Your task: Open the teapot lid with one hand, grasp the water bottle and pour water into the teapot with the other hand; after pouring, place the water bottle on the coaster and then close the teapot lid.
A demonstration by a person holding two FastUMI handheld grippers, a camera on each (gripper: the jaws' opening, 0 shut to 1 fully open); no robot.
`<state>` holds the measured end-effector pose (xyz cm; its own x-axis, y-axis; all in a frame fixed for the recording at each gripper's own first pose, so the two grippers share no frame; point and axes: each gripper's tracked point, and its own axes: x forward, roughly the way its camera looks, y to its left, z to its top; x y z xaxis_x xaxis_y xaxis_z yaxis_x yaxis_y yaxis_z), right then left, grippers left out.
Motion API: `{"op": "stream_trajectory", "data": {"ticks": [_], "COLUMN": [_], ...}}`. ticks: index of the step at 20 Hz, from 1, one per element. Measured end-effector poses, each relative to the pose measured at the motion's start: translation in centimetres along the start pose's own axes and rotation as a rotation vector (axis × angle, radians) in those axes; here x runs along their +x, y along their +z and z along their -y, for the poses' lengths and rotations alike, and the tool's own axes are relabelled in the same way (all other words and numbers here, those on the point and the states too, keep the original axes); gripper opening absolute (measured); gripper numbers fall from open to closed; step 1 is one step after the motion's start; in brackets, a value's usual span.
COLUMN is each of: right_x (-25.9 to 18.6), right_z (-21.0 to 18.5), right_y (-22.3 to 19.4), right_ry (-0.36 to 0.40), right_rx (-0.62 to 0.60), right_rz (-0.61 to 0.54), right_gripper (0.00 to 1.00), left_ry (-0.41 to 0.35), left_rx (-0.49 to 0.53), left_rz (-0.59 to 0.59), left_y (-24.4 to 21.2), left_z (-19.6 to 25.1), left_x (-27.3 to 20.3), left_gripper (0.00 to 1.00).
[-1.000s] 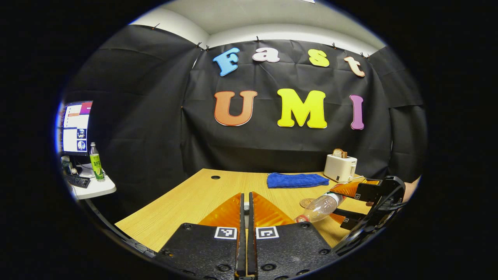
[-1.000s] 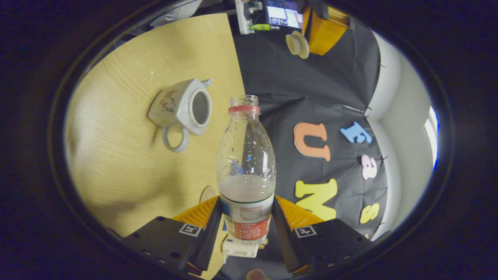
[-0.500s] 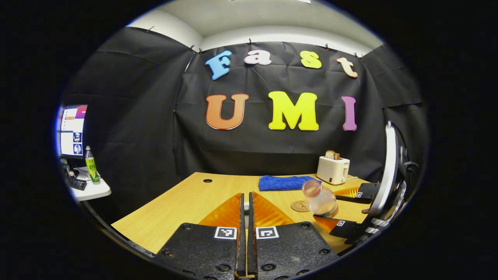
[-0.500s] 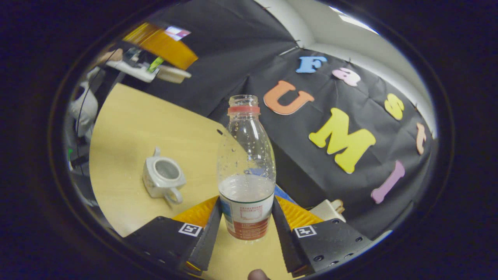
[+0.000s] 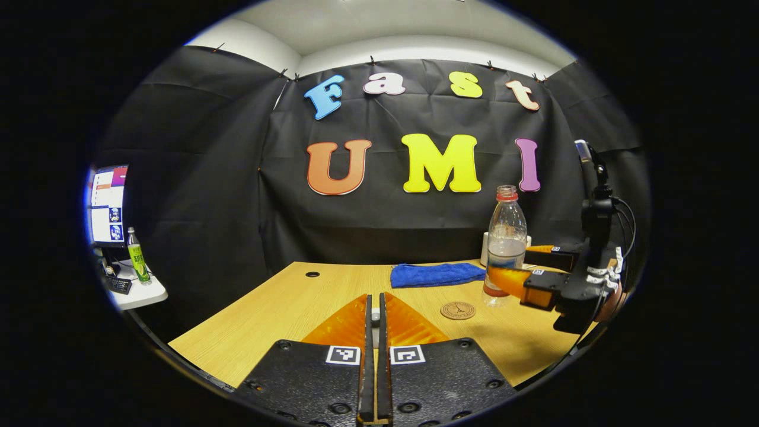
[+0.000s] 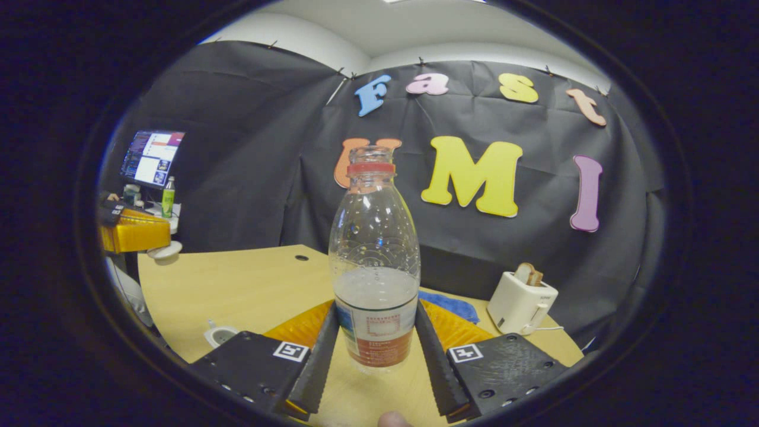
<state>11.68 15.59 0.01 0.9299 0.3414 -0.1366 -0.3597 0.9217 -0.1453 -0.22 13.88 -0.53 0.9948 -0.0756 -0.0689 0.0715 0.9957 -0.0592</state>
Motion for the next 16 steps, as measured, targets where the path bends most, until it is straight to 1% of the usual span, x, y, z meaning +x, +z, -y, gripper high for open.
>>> {"op": "stream_trajectory", "data": {"ticks": [3, 4, 6, 8, 10, 11, 13, 16], "right_x": [2.9, 3.6, 5.3, 7.4, 9.2, 9.7, 11.0, 11.8], "right_z": [1.0, 1.5, 2.3, 2.3, 2.5, 2.3, 2.0, 1.6], "right_y": [-0.7, -1.1, -2.4, -3.9, -4.9, -5.4, -6.3, -7.2], "right_ry": [0.024, 0.016, -0.002, 0.003, -0.002, 0.001, 0.012, 0.02], "right_rx": [0.122, 0.132, 0.136, 0.156, 0.143, 0.147, 0.159, 0.175], "right_rz": [-0.025, -0.035, -0.047, -0.069, -0.087, -0.098, -0.109, -0.118], "right_gripper": [0.73, 0.71, 0.72, 0.72, 0.71, 0.72, 0.72, 0.72], "left_ry": [0.003, 0.0, 0.003, 0.008, 0.014, 0.019, 0.035, 0.045], "left_rx": [-0.004, -0.009, -0.009, -0.014, -0.017, -0.015, -0.007, -0.012], "left_rz": [-0.014, -0.015, -0.013, -0.016, -0.024, -0.029, -0.041, -0.053], "left_y": [-0.4, -0.5, -0.4, -0.5, -0.9, -1.1, -1.5, -2.1], "left_z": [-0.1, 0.0, -0.2, -0.7, -0.8, -1.0, -1.7, -2.1], "left_x": [0.2, 0.1, 0.1, 0.2, 0.4, 0.4, 0.5, 0.8], "left_gripper": [0.04, 0.04, 0.04, 0.04, 0.04, 0.04, 0.05, 0.04]}}
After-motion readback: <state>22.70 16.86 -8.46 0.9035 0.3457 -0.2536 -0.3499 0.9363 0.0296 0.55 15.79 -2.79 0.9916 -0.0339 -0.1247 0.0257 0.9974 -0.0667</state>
